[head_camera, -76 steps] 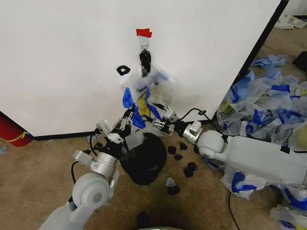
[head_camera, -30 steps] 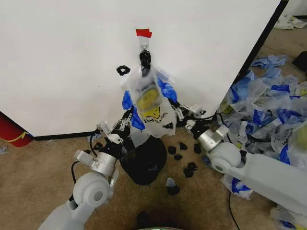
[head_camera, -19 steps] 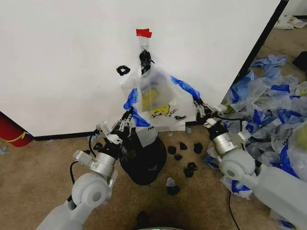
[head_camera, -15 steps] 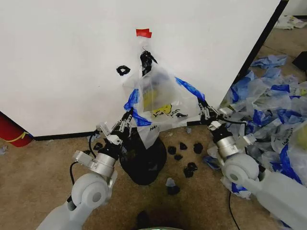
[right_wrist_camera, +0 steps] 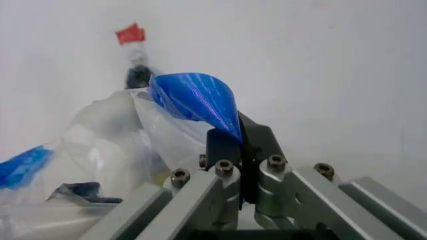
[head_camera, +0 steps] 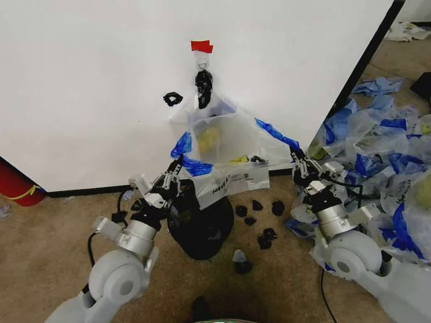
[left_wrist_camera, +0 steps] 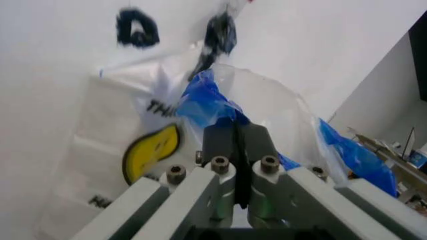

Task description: Pick up the garbage bag from the wall and place it over the trash bin.

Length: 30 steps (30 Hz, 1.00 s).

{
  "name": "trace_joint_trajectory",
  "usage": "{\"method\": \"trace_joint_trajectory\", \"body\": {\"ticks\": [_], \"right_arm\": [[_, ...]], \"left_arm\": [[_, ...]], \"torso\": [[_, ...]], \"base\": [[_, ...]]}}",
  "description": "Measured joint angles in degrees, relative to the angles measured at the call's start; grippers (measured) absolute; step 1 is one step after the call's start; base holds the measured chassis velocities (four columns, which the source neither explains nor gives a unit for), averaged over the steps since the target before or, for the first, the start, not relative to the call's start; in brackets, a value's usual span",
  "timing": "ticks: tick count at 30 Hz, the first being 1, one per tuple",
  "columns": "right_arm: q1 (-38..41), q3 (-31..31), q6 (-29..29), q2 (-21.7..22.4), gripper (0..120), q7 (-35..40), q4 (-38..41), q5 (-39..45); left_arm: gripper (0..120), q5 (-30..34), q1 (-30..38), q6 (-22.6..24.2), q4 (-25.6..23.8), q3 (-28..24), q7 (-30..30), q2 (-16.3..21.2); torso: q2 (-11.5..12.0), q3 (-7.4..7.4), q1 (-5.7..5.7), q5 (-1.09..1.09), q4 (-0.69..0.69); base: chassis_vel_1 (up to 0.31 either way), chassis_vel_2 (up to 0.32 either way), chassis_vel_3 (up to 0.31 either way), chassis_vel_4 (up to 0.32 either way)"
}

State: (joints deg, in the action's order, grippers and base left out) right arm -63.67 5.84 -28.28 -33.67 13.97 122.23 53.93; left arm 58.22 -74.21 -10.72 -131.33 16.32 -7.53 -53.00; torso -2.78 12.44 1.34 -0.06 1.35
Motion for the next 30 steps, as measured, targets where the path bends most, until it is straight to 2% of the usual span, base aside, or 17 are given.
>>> {"method": "trace_joint_trajectory", "body": {"ticks": [8, 12, 22, 30], "right_arm": [[1.1, -3.9, 1.6, -0.6, 0, 1.5, 6.9, 0.6], [4.9, -9.9, 2.4, -1.9, 0, 3.1, 9.3, 1.1], [11.8, -20.2, 3.0, -4.5, 0, 3.8, 9.3, 0.3], [16.7, -25.4, 3.1, -6.9, 0, 5.1, 8.2, 0.0]], "left_arm": [[0, -0.1, -3.6, 0.8, -3.7, 4.2, -1.6, 1.9], [0, -0.3, -5.0, 1.6, -5.0, 5.4, -2.7, 2.1], [0, -0.4, -6.6, 2.1, -5.9, 6.7, -3.4, 2.0], [0, -0.3, -6.7, 2.4, -5.9, 7.2, -3.7, 2.0]], "torso": [[0.0, 0.00, 0.00, -0.01, 0.00], [0.0, 0.00, 0.00, -0.02, 0.00], [0.0, 0.01, 0.00, -0.01, 0.01], [0.0, 0.01, 0.00, 0.00, 0.01]], "base": [[0.000, 0.000, 0.000, 0.000], [0.000, 0.000, 0.000, 0.000], [0.000, 0.000, 0.000, 0.000], [0.000, 0.000, 0.000, 0.000]]}}
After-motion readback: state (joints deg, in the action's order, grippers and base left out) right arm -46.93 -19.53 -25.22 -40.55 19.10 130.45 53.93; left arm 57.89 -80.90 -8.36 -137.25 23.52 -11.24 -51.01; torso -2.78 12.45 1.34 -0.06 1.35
